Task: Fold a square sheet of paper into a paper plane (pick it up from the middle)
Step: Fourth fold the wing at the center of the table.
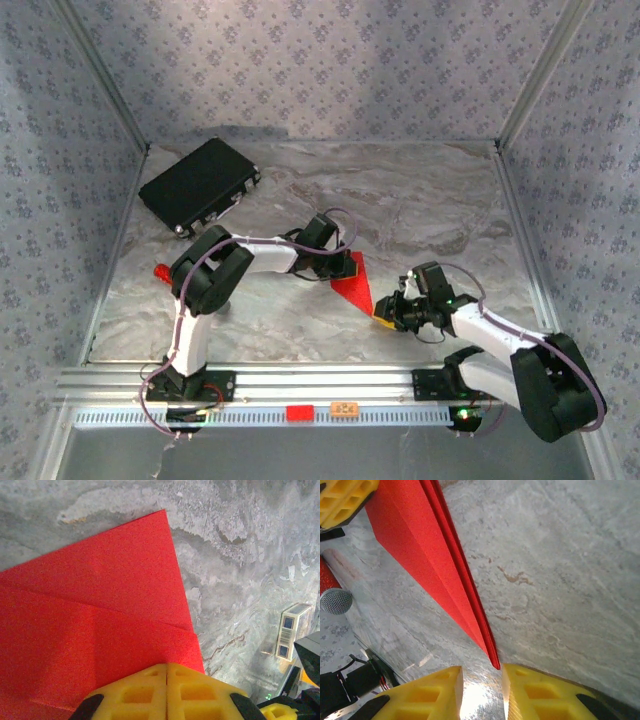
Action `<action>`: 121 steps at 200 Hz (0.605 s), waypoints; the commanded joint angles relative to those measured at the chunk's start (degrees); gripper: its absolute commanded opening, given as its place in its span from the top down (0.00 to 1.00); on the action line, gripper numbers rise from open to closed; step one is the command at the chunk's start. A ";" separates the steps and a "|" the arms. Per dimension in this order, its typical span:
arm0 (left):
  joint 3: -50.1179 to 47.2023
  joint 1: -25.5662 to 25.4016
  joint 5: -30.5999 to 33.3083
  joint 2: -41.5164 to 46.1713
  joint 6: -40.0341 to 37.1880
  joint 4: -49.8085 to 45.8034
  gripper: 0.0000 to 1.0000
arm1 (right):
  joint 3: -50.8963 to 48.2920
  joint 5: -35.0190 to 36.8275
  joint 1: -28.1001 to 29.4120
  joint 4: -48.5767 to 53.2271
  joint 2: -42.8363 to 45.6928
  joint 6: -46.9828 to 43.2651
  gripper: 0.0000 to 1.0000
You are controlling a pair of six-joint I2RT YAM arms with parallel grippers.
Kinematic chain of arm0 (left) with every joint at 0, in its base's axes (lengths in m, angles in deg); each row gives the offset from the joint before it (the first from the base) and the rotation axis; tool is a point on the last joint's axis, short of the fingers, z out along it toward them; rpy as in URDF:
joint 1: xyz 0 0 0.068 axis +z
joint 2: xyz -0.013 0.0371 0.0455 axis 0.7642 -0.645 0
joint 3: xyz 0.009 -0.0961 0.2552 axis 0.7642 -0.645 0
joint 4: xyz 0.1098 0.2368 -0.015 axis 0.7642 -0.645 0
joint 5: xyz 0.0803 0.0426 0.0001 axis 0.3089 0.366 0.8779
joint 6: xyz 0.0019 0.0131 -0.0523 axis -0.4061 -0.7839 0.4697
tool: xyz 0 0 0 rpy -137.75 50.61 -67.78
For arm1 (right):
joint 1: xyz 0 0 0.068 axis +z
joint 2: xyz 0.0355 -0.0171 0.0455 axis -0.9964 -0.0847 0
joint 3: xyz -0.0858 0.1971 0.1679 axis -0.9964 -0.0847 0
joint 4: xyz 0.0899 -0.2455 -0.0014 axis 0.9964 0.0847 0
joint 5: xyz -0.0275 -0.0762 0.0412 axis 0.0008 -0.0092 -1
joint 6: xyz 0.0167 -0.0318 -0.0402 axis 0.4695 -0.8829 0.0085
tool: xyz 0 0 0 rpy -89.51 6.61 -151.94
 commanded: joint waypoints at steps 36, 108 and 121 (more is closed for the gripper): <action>-1.92 0.81 1.09 -1.61 0.66 -2.75 0.93 | 0.35 -1.12 0.55 -4.03 -2.56 2.01 0.70; -1.90 1.00 0.78 -1.61 0.90 -2.74 0.93 | 1.06 -1.74 0.87 -8.56 -5.60 3.41 0.71; -1.80 0.98 0.68 -1.58 1.01 -2.62 0.93 | 1.06 -1.22 0.89 -9.58 -5.56 3.87 0.71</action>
